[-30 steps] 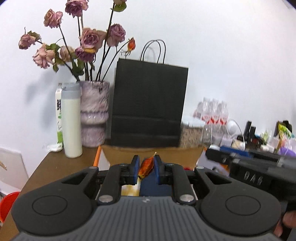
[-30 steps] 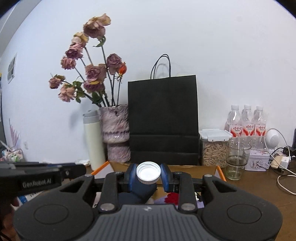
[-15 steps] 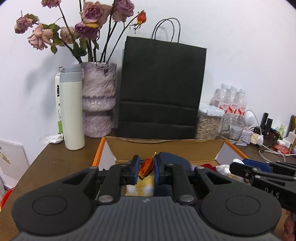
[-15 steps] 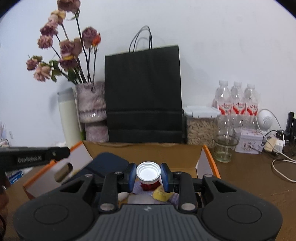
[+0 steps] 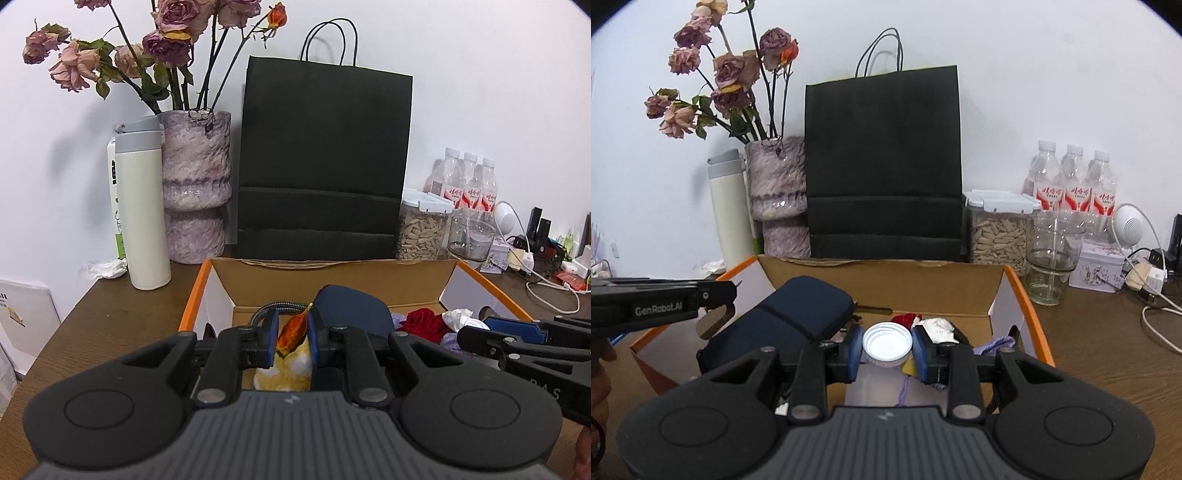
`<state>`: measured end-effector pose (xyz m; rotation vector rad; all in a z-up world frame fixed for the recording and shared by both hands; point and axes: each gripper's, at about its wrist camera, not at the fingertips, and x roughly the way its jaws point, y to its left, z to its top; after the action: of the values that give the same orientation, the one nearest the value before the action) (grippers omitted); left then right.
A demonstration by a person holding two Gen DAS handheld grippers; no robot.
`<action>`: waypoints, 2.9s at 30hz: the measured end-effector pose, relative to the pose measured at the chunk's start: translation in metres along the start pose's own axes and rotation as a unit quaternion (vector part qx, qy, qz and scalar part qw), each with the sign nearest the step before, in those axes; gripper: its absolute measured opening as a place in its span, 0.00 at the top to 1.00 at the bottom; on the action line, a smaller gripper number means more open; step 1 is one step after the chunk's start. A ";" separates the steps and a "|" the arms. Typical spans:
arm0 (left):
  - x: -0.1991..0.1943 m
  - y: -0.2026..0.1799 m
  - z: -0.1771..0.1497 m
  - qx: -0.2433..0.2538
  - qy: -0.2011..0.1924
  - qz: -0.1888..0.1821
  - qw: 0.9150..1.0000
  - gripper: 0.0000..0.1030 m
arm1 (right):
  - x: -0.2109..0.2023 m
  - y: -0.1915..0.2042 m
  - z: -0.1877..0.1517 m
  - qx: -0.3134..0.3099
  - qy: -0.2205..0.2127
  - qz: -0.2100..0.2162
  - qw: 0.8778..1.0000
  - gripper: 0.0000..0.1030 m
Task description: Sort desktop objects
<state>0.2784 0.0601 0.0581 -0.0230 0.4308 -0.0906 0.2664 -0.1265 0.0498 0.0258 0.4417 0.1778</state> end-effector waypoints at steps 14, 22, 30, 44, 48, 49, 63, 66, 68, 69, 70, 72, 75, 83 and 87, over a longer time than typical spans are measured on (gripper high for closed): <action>-0.012 0.000 0.002 -0.004 -0.020 0.009 1.000 0.12 | -0.009 0.001 -0.004 -0.008 -0.004 -0.018 1.000 0.07; -0.027 -0.005 -0.003 0.007 -0.039 0.007 0.999 0.00 | -0.021 0.001 -0.008 -0.008 -0.005 -0.028 1.000 0.00; -0.042 -0.003 -0.012 0.004 -0.039 -0.006 0.999 0.00 | -0.041 0.002 -0.015 -0.005 -0.007 -0.032 0.999 0.00; -0.065 -0.011 -0.054 0.043 -0.007 -0.005 0.999 0.00 | -0.081 0.008 -0.051 0.008 0.001 -0.029 1.000 0.00; -0.070 -0.013 -0.066 0.044 0.000 0.008 0.999 0.00 | -0.085 0.016 -0.062 -0.005 0.011 -0.027 1.000 0.00; -0.072 -0.013 -0.068 0.041 -0.001 0.009 0.999 0.00 | -0.086 0.017 -0.064 -0.005 0.012 -0.026 1.000 0.00; -0.082 -0.019 -0.085 0.030 0.024 0.021 0.999 0.00 | -0.093 0.022 -0.068 -0.018 0.013 -0.027 0.999 0.00; -0.083 -0.020 -0.086 0.030 0.023 0.025 0.999 0.00 | -0.093 0.023 -0.069 -0.020 0.016 -0.030 0.999 0.00; -0.084 -0.021 -0.087 0.029 0.022 0.027 0.999 0.00 | -0.093 0.023 -0.070 -0.021 0.016 -0.030 0.999 0.00; -0.084 -0.021 -0.087 0.028 0.022 0.028 0.999 0.00 | -0.094 0.023 -0.070 -0.021 0.016 -0.030 0.999 0.00; -0.085 -0.021 -0.087 0.027 0.023 0.028 0.999 0.00 | -0.094 0.023 -0.070 -0.021 0.017 -0.030 0.999 0.00; -0.086 -0.022 -0.088 0.024 0.024 0.030 0.999 0.00 | -0.094 0.022 -0.070 -0.020 0.018 -0.029 0.999 0.00; -0.087 -0.021 -0.089 0.018 0.024 0.035 0.999 0.00 | -0.094 0.022 -0.071 -0.018 0.020 -0.029 0.999 0.00; -0.086 -0.019 -0.090 0.010 0.032 0.041 0.999 0.00 | -0.093 0.021 -0.073 -0.017 0.026 -0.029 0.999 0.00; -0.087 -0.020 -0.091 0.010 0.030 0.039 0.999 0.00 | -0.092 0.021 -0.073 -0.018 0.028 -0.029 0.999 0.00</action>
<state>0.1602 0.0484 0.0125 0.0167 0.4896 -0.0196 0.1504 -0.1232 0.0240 -0.0265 0.4940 0.1290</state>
